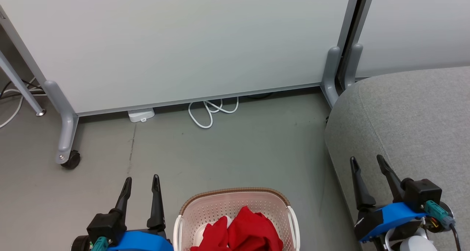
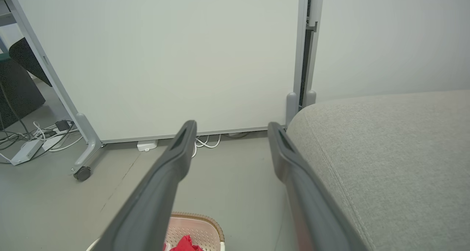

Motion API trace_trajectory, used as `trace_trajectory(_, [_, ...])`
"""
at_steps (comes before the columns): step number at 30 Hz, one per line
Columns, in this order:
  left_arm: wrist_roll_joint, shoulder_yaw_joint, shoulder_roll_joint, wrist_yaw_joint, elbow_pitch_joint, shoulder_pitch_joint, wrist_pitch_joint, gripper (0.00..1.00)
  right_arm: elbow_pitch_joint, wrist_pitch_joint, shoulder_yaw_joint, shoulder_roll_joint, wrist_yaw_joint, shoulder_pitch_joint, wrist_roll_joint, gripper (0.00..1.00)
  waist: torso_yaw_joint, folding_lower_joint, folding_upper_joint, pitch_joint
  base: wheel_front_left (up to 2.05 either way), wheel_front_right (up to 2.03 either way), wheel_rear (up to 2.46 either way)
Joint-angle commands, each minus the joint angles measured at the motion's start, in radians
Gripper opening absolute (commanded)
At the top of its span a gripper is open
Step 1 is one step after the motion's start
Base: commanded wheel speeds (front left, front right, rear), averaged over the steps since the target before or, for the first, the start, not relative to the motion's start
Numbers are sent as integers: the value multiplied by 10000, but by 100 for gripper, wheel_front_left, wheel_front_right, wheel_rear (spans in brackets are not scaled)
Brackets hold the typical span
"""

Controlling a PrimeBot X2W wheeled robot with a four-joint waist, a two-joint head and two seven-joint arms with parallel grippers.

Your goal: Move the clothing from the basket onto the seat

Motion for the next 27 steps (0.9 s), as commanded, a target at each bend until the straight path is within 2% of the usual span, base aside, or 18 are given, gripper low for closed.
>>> trace_trajectory(1, [163,-27,33,24,11,0,-79,100,40,-55,3,-63,22,-162,-170,100,-1,0,0,5,0,0,0])
trace_trajectory(19, [69,-5,31,-23,0,-89,-78,100,32,-81,43,-62,22,-177,-45,100,-7,0,0,139,0,0,0])
trace_trajectory(27, [150,-142,64,-77,237,-383,-70,100,-228,-110,276,-59,22,-630,14,100,-207,0,0,972,0,0,0])
